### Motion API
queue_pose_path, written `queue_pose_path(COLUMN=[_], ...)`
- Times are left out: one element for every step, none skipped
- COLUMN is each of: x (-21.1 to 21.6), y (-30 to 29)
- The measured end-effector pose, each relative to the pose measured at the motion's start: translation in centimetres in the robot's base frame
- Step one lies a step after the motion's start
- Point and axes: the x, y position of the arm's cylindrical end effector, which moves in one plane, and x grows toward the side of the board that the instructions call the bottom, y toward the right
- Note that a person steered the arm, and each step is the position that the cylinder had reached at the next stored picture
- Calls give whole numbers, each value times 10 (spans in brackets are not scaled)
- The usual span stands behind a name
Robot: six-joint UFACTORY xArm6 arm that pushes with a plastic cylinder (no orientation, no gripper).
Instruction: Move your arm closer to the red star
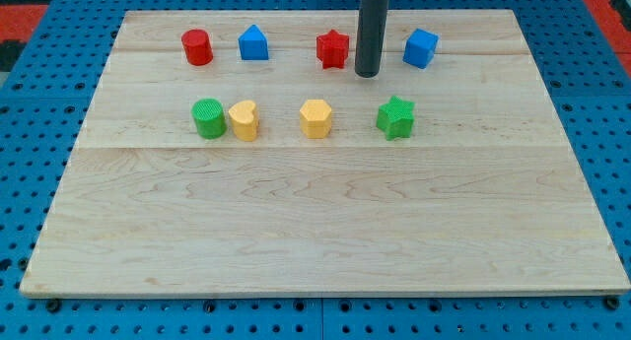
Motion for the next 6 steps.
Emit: queue_pose_path(x=[0,0,-5,-5,-5,-5], y=[0,-1,-1,-1,-4,-13])
